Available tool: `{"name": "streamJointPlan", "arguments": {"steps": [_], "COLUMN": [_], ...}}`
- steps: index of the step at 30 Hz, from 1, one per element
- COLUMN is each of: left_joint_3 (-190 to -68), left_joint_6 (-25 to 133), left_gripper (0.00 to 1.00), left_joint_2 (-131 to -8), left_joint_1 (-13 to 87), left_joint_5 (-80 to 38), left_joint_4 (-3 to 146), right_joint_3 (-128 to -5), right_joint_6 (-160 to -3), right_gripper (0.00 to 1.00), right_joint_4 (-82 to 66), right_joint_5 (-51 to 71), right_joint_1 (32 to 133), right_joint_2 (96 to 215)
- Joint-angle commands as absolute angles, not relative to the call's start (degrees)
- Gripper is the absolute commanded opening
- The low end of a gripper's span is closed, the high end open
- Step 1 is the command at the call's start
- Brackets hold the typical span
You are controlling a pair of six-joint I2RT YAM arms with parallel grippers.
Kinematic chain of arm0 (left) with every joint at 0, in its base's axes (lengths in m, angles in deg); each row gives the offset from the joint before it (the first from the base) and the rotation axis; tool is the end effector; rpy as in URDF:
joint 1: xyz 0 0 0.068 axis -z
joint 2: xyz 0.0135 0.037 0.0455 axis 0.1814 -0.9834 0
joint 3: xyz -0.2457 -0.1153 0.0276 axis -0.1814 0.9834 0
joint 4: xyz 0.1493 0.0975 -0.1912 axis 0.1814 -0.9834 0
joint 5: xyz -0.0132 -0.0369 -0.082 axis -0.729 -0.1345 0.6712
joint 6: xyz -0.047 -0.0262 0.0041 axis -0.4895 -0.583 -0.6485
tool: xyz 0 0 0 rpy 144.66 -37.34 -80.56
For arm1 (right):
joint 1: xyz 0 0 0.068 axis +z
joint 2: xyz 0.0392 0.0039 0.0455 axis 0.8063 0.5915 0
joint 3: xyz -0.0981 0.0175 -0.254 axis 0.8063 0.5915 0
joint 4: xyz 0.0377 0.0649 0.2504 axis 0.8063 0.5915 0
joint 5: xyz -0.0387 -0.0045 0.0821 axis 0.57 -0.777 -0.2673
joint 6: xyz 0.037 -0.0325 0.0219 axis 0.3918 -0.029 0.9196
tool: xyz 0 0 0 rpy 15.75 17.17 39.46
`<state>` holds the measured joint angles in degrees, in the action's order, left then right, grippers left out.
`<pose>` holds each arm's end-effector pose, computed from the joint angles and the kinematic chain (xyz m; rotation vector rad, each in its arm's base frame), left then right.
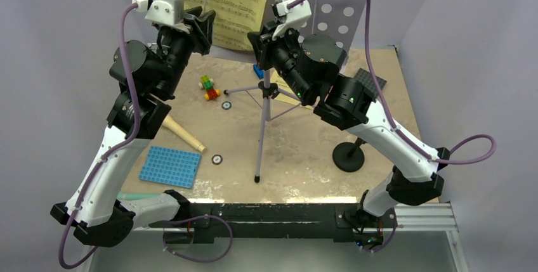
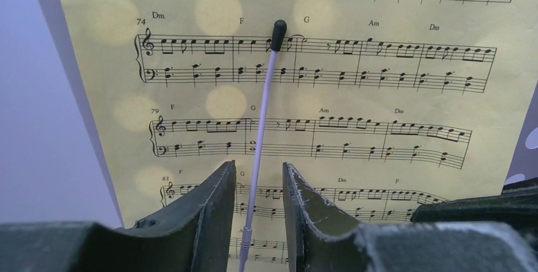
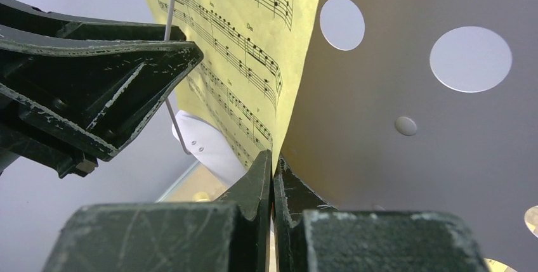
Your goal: Pack up the instrument practice props
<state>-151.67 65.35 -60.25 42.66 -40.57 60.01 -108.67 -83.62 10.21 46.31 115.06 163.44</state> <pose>0.1761 -0.1024 0.5602 0.1735 1.2375 -0.3625 0.1627 0.2617 0.5639 -0.2849 1.4244 0.5952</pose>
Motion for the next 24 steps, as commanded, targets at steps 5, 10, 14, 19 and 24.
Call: {"name": "streamJointPlan", "arguments": {"steps": [5,10,14,19,24], "left_joint_3": [-152.2,-150.8,-146.7,-147.1,-145.9], "left_joint_6": [66.8,67.2,67.0,67.0,66.7], "left_gripper": [0.26,0.00,0.00,0.00,0.00], "left_joint_2": [-59.4,-58.2,-55.3,-55.0,-54.1], "left_joint_1": [42.3,42.3,42.2,42.3,42.2], "left_joint_5": [-38.8,-38.1,-37.4,-36.1,-35.7], "left_joint_4": [61.8,63.4,68.1,67.7,68.1], "right_joint_3": [-108.2,-108.3,-108.1,-108.0,-107.5], "right_joint_6": [-84.7,-84.7,-84.7,-84.6,-84.3], "right_gripper": [0.00,0.00,0.00,0.00,0.00], "right_joint_4": [8.0,8.4,8.4,8.6,8.7], "right_joint_5": [45.9,45.9,46.1,46.2,46.2], "right_joint_1": [114.9,114.9,115.0,115.0,114.9], "right_joint_2": [160.9,160.6,160.4,160.1,158.9]}}
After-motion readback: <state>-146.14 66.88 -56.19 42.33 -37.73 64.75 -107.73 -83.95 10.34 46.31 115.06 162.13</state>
